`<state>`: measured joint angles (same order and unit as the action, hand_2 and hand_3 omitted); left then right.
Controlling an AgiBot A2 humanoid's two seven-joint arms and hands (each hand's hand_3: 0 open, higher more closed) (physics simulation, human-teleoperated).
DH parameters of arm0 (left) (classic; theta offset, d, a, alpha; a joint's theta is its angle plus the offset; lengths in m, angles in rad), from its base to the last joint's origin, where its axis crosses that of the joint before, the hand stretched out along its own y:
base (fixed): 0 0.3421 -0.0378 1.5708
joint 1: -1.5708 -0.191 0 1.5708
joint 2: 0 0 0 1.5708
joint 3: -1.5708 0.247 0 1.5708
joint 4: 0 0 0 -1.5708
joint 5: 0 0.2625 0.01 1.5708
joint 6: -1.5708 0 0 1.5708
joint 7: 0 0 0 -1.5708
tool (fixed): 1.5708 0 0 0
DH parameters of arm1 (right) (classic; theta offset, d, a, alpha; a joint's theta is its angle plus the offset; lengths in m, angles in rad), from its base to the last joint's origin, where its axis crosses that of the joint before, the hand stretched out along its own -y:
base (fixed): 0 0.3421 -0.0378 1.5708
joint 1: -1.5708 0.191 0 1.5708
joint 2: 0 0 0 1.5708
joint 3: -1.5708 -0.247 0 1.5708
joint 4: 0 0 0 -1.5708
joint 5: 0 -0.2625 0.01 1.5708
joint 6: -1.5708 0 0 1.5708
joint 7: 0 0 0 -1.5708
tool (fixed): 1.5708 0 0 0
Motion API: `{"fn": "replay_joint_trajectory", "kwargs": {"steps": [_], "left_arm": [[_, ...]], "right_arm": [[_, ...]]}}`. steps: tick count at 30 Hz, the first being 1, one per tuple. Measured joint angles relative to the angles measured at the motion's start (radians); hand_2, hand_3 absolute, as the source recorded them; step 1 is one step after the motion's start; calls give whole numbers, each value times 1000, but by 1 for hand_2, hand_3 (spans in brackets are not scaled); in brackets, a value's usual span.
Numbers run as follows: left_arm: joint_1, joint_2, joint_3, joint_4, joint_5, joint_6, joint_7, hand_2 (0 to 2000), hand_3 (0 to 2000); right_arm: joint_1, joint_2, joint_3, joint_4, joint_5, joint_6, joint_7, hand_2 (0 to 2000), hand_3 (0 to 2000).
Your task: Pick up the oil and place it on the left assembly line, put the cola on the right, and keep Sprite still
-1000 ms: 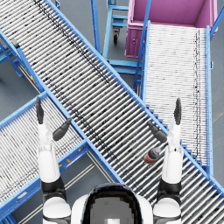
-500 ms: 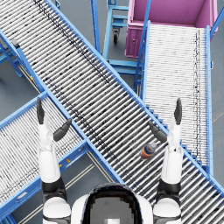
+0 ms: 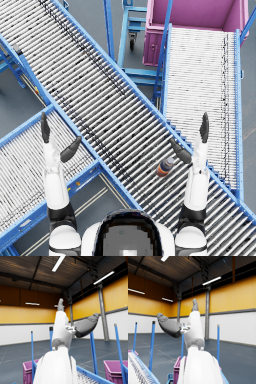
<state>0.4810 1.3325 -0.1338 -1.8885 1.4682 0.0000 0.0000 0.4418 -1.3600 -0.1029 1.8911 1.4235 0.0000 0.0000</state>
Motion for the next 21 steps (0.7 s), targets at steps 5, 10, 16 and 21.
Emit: {"fn": "replay_joint_trajectory", "kwargs": {"steps": [5, 10, 16, 21], "left_arm": [[-3, 2, -4, 1, 0, 0, 0, 0, 0], [-4, 4, -11, 0, 0, 0, 0, 0, 0], [-7, 7, -15, -2, 0, 0, 0, 0, 0], [-11, 9, -15, -4, 0, 0, 0, 0, 0]], "right_arm": [[-1, -2, -2, 1, 0, 0, 0, 0, 0], [3, -4, 2, 0, 0, 0, 0, 0, 0], [-3, -8, -2, -1, 0, 0, 0, 0, 0], [-4, -11, -2, 0, 0, 0, 0, 0, 0]]}}
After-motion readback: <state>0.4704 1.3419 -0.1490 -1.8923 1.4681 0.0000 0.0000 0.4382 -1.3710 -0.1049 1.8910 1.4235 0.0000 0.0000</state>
